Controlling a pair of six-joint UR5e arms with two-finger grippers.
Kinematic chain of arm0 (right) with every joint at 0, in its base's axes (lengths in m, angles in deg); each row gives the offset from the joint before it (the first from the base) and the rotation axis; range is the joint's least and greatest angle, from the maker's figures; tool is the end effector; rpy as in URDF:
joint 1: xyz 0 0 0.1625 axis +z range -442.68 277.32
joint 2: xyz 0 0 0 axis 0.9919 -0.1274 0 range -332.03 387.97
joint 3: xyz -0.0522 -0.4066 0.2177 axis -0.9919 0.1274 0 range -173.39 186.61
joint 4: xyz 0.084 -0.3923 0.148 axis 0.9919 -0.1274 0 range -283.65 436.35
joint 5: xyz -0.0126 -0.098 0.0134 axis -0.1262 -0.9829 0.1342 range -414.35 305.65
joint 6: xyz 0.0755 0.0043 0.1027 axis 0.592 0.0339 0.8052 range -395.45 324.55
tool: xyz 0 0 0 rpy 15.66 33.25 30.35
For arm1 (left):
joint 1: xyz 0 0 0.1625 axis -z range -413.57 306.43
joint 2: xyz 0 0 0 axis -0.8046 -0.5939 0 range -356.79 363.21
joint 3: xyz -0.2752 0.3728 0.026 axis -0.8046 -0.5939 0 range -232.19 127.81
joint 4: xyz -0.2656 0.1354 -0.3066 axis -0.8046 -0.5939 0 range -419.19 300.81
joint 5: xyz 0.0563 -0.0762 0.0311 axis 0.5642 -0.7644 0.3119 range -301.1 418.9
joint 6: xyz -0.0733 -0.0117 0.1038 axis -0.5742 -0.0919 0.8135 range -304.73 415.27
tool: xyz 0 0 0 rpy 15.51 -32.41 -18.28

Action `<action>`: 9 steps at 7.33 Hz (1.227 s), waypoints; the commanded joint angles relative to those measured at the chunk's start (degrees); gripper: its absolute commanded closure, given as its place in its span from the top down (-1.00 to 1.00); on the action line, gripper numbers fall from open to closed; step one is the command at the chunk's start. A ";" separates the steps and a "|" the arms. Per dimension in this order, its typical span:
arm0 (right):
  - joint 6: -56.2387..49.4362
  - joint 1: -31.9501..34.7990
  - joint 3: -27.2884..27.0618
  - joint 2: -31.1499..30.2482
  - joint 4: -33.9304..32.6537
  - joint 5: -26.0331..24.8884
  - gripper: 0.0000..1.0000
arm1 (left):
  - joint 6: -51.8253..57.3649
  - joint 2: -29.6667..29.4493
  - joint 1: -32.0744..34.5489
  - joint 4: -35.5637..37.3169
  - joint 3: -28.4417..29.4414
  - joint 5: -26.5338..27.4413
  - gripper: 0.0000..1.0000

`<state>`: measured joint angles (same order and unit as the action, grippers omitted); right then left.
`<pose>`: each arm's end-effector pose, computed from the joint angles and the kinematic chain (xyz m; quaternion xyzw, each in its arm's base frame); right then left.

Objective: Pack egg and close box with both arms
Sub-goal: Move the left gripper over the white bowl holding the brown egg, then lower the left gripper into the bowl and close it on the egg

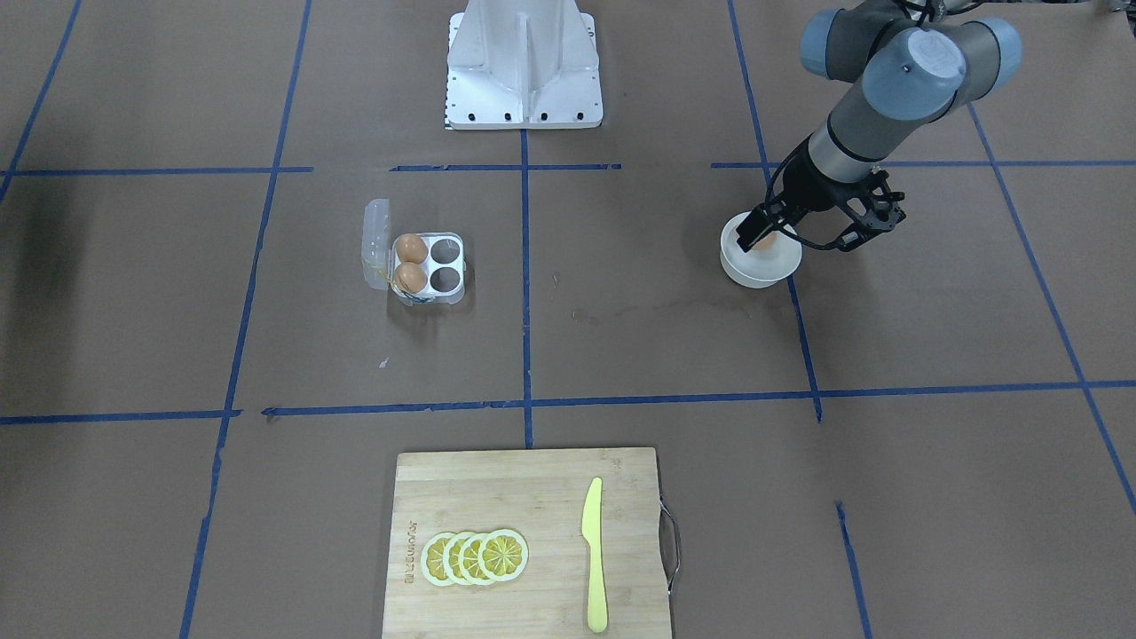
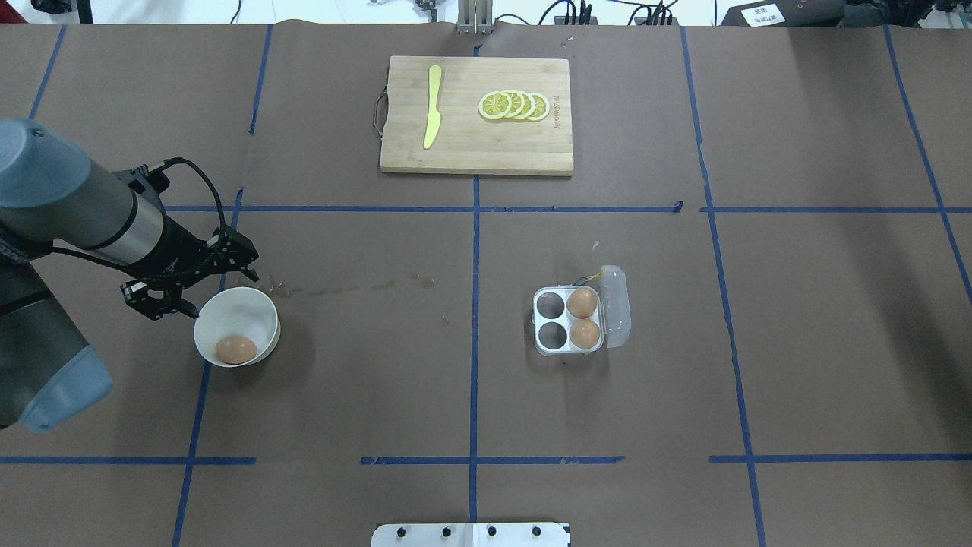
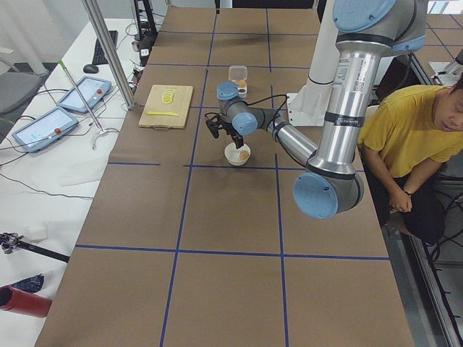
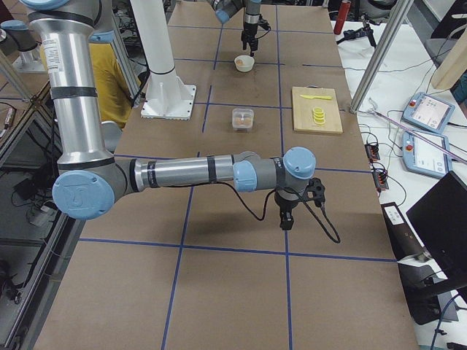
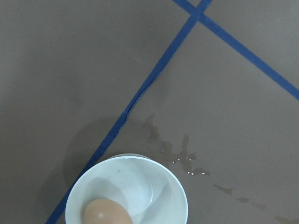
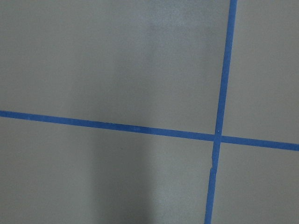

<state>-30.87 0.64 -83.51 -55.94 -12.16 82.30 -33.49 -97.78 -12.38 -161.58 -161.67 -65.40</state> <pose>-0.0253 -0.5646 0.6535 0.0226 -0.3992 -0.0433 0.9156 0.3987 -0.4304 0.4215 -0.1296 0.4247 -0.2027 0.8728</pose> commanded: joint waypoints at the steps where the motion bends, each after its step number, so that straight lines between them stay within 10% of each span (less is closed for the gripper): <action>1: -0.01 0.00 0.03 -0.38 0.00 0.28 1.00 | 2.45 0.01 -1.54 3.48 0.14 0.63 0.86; 9: 0.08 0.00 0.20 -0.64 0.00 0.37 1.00 | 2.19 -4.13 -2.69 10.63 3.66 4.06 0.70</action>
<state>-30.79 0.64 -83.36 -56.58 -12.15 82.67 -31.29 -101.90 -15.02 -151.58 -157.92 -61.39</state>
